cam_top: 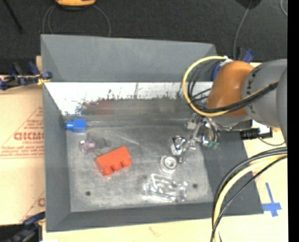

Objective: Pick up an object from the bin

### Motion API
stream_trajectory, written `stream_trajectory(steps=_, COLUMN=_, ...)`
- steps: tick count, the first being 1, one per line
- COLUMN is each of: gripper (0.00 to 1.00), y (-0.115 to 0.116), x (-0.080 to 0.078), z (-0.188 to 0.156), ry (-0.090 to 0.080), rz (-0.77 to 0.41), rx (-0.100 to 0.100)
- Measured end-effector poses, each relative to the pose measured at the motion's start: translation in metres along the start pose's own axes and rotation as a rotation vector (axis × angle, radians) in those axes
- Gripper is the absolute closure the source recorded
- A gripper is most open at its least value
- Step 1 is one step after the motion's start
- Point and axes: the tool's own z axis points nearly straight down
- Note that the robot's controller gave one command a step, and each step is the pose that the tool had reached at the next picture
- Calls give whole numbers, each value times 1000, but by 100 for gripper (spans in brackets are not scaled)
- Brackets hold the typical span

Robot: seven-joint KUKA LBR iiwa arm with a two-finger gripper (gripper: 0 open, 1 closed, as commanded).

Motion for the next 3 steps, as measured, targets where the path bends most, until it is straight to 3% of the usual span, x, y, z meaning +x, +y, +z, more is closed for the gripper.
stream_trajectory(steps=1, gripper=100, y=0, x=-2, z=-2, ry=-5, rz=-2, rx=1)
stream_trajectory(steps=2, gripper=100, y=0, x=-6, z=-64, ry=3, rz=-7, rx=0)
stream_trajectory(steps=3, gripper=100, y=-1, x=-7, z=-74, ry=8, rz=-9, rx=2)
